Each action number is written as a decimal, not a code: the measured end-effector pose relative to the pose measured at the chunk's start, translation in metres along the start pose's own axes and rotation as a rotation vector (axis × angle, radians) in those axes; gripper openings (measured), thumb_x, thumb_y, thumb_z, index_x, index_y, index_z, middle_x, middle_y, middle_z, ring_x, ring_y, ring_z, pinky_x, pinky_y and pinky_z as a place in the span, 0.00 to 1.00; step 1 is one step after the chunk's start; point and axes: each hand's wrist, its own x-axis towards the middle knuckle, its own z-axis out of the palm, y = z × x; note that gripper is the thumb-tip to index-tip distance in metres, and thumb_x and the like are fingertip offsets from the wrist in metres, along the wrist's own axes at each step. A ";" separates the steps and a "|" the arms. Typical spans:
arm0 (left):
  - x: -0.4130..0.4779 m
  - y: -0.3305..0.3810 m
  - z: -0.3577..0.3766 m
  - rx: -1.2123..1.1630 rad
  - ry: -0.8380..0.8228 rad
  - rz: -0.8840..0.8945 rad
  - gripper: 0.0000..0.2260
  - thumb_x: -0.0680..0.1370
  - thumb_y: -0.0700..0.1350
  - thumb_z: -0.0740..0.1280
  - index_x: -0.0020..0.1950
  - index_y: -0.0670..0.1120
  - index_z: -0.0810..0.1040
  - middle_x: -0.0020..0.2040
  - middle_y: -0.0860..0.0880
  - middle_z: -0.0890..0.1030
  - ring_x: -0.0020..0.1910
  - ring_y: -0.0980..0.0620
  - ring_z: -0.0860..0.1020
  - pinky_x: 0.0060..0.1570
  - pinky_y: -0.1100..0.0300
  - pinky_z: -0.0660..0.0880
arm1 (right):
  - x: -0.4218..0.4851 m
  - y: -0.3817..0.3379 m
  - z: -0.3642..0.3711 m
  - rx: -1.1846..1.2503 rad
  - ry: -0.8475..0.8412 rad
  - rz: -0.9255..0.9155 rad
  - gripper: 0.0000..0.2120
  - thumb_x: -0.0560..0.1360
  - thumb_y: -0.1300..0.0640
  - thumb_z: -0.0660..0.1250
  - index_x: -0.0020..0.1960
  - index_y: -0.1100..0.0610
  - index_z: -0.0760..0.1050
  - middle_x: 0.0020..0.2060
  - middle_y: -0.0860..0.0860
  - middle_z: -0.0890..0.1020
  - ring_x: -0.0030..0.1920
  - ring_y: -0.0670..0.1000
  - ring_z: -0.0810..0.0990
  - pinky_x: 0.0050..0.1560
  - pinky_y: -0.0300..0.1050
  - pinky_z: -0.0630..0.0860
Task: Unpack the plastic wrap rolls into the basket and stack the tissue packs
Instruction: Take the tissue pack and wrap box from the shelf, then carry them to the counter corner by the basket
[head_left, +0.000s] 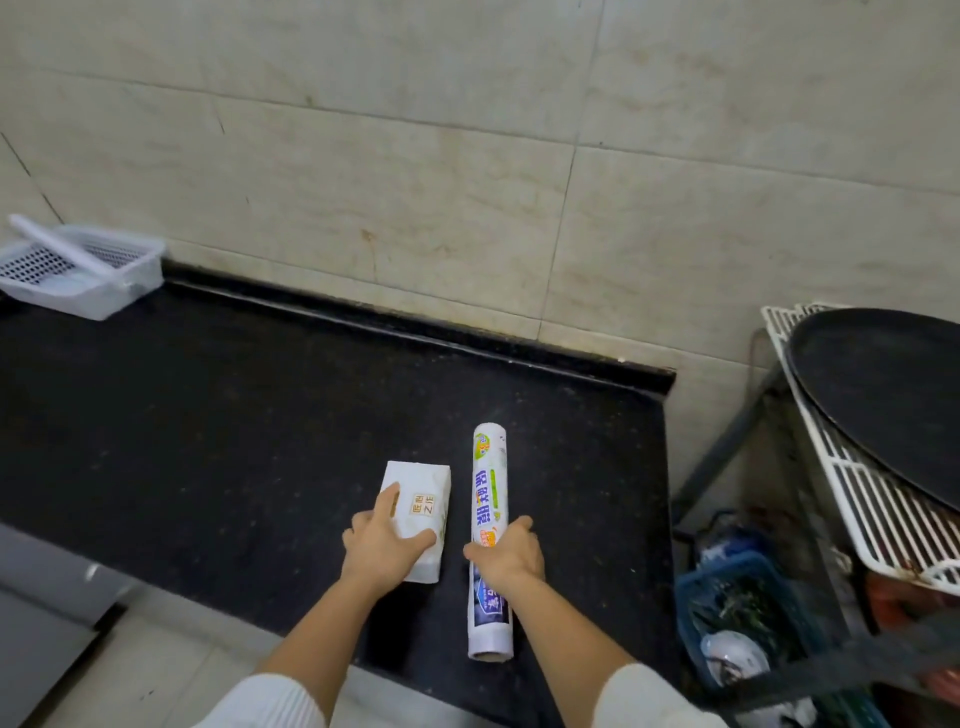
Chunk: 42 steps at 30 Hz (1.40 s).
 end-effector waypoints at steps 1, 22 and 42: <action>0.001 0.005 -0.001 0.030 0.021 -0.004 0.36 0.71 0.56 0.70 0.75 0.55 0.57 0.71 0.42 0.63 0.69 0.40 0.60 0.66 0.47 0.64 | 0.001 0.000 0.000 -0.028 -0.004 0.008 0.31 0.66 0.47 0.76 0.59 0.59 0.64 0.59 0.57 0.75 0.55 0.57 0.80 0.46 0.47 0.76; -0.082 0.378 0.118 -0.043 0.036 0.836 0.20 0.77 0.48 0.64 0.69 0.47 0.69 0.69 0.42 0.67 0.70 0.42 0.60 0.69 0.50 0.62 | -0.002 0.018 -0.413 -0.043 0.634 -0.444 0.17 0.70 0.50 0.70 0.56 0.56 0.74 0.54 0.54 0.79 0.55 0.56 0.78 0.52 0.47 0.74; -0.140 0.401 0.232 0.598 -0.154 0.880 0.27 0.78 0.60 0.54 0.76 0.52 0.59 0.78 0.42 0.57 0.77 0.41 0.54 0.74 0.45 0.56 | -0.007 0.157 -0.505 -0.338 0.692 -0.116 0.30 0.79 0.44 0.57 0.78 0.48 0.53 0.70 0.63 0.65 0.69 0.63 0.67 0.68 0.55 0.67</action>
